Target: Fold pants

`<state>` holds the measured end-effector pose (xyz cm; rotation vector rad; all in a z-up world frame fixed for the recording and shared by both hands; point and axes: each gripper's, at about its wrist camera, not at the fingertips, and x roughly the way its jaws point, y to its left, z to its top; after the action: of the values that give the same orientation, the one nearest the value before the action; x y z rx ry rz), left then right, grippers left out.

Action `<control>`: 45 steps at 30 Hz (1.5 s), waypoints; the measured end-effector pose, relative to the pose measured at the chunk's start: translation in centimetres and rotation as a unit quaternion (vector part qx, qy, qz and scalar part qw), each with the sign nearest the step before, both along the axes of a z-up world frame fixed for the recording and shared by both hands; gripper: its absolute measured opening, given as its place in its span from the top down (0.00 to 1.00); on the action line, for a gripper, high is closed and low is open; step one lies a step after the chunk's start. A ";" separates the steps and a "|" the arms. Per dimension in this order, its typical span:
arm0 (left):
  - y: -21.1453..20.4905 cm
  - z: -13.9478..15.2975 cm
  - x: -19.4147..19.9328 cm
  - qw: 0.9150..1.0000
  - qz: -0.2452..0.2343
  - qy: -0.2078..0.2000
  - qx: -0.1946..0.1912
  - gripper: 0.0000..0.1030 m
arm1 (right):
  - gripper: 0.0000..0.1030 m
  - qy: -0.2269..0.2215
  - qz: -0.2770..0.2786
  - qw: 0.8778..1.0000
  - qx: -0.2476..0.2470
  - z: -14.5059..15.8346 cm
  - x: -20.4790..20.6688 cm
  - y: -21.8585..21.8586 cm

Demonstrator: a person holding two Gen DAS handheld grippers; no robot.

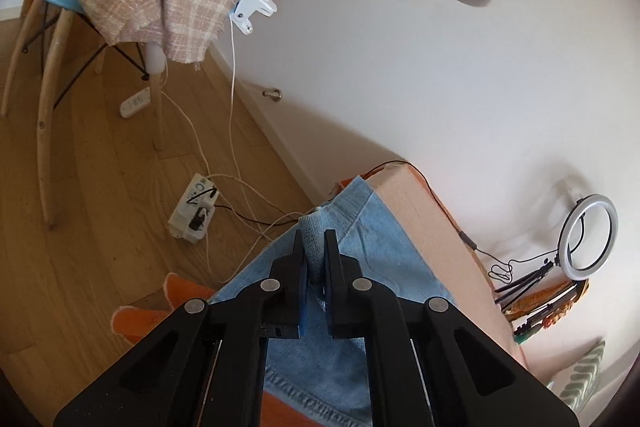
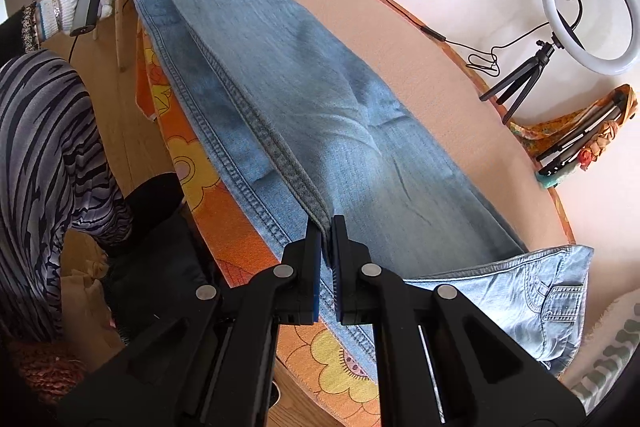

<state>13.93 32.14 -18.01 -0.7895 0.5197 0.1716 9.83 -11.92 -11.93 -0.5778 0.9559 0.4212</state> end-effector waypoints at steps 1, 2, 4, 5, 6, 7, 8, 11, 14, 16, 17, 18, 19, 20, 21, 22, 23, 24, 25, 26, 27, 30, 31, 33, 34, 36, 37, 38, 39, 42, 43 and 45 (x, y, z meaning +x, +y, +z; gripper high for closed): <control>0.1 -0.9 -0.3 1.000 0.001 0.013 0.000 0.95 | 0.95 0.004 0.000 1.000 0.004 0.0 -0.1 -0.1; 0.4 -2.0 -0.4 1.000 0.000 0.028 -0.005 0.95 | 0.95 0.011 0.001 1.000 0.007 -0.3 -0.1 -0.2; 0.7 -4.0 -0.4 0.999 -0.001 0.038 -0.026 0.95 | 0.95 0.021 0.005 1.000 -0.001 -1.3 -0.1 0.0; 0.6 -3.9 -0.5 0.999 0.000 0.034 -0.016 0.95 | 0.95 0.024 0.007 1.000 -0.007 -1.8 -0.1 0.2; 0.3 -3.6 -0.3 0.999 -0.002 0.038 0.002 0.95 | 0.95 0.027 0.008 1.000 -0.010 -2.1 -0.1 0.4; -0.1 -3.3 -0.3 0.999 -0.002 0.039 0.017 0.95 | 0.95 0.029 0.008 1.000 -0.010 -2.4 -0.2 0.4; -0.2 -3.2 -0.2 0.999 -0.003 0.042 0.023 0.95 | 0.95 0.032 0.006 0.999 -0.007 -2.5 -0.2 0.3; -0.3 -2.6 0.1 0.998 -0.009 0.055 0.037 0.91 | 0.95 0.038 -0.005 0.999 0.013 -2.5 -0.2 -0.5; -0.2 -1.4 0.2 0.994 -0.013 0.078 0.069 0.85 | 0.94 0.038 -0.025 0.998 0.036 -2.3 -0.2 -1.0; -0.1 -0.3 0.1 0.992 -0.013 0.084 0.093 0.85 | 0.92 0.046 -0.035 0.997 0.051 -2.3 -0.2 -1.3; 0.0 0.4 0.0 0.991 -0.013 0.082 0.101 0.83 | 0.92 0.044 -0.044 0.996 0.058 -2.2 -0.2 -1.4; 0.0 1.1 -0.1 0.991 -0.015 0.080 0.108 0.80 | 0.91 0.041 -0.052 0.996 0.067 -2.0 -0.3 -1.6; -0.1 1.9 0.0 0.990 -0.021 0.077 0.115 0.78 | 0.87 0.040 -0.061 0.994 0.081 -1.8 -0.4 -1.9; -0.3 2.8 0.1 0.989 -0.030 0.072 0.123 0.78 | 0.83 0.041 -0.071 0.992 0.096 -1.6 -0.5 -2.2; -0.8 3.8 0.3 0.988 -0.044 0.067 0.132 0.76 | 0.81 0.043 -0.080 0.989 0.113 -1.3 -0.6 -2.5; -1.4 4.7 0.7 0.986 -0.060 0.063 0.140 0.73 | 0.75 0.045 -0.088 0.986 0.132 -0.9 -0.7 -2.9; -2.2 5.6 1.1 0.985 -0.080 0.057 0.142 0.71 | 0.66 0.044 -0.096 0.983 0.148 -0.5 -0.9 -3.3; -3.0 6.5 1.7 0.983 -0.101 0.050 0.141 0.66 | 0.60 0.036 -0.106 0.981 0.158 0.0 -1.1 -3.6; -4.0 7.3 2.3 0.981 -0.125 0.044 0.141 0.62 | 0.51 0.026 -0.115 0.979 0.167 0.6 -1.5 -4.0; -5.3 8.2 3.0 0.978 -0.149 0.039 0.143 0.61 | 0.44 0.017 -0.122 0.977 0.177 1.1 -1.7 -4.4; -6.6 9.0 3.8 0.974 -0.171 0.036 0.145 0.60 | 0.42 0.008 -0.129 0.974 0.186 1.7 -2.0 -4.9; -11.1 11.2 5.9 0.960 -0.241 0.023 0.138 0.51 | 0.36 -0.012 -0.163 0.964 0.209 2.8 -2.4 -6.9; -12.7 11.8 6.5 0.955 -0.264 0.017 0.137 0.48 | 0.34 -0.016 -0.174 0.960 0.217 3.0 -2.5 -7.7; -16.3 13.1 7.7 0.942 -0.307 0.015 0.137 0.48 | 0.30 -0.027 -0.199 0.953 0.226 3.3 -2.5 -9.5; -18.2 13.6 8.4 0.934 -0.328 0.016 0.139 0.48 | 0.28 -0.034 -0.214 0.949 0.228 3.4 -2.5 -10.4; -21.8 14.6 9.3 0.919 -0.368 0.014 0.138 0.47 | 0.25 -0.045 -0.248 0.940 0.228 3.5 -2.4 -12.4; -23.5 15.0 9.9 0.913 -0.386 0.012 0.136 0.45 | 0.23 -0.047 -0.264 0.935 0.230 3.4 -2.4 -13.4; -25.2 15.4 10.3 0.906 -0.402 0.012 0.134 0.44 | 0.23 -0.048 -0.276 0.931 0.235 3.4 -2.5 -14.3; -27.0 15.7 10.7 0.899 -0.417 0.014 0.135 0.43 | 0.23 -0.048 -0.286 0.926 0.242 3.4 -2.6 -15.3; -32.3 16.4 11.6 0.875 -0.463 0.013 0.145 0.43 | 0.23 -0.056 -0.315 0.915 0.246 3.4 -3.1 -18.2; -34.1 16.4 11.8 0.867 -0.476 0.014 0.145 0.43 | 0.23 -0.061 -0.325 0.911 0.245 3.5 -3.2 -19.1; -37.6 16.3 11.9 0.851 -0.505 0.016 0.141 0.43 | 0.23 -0.067 -0.346 0.903 0.246 3.5 -3.7 -21.2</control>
<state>25.80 -5.47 -1.75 -0.1485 0.8582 -0.7085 6.10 -33.11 -8.44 0.2063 0.8175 -0.0299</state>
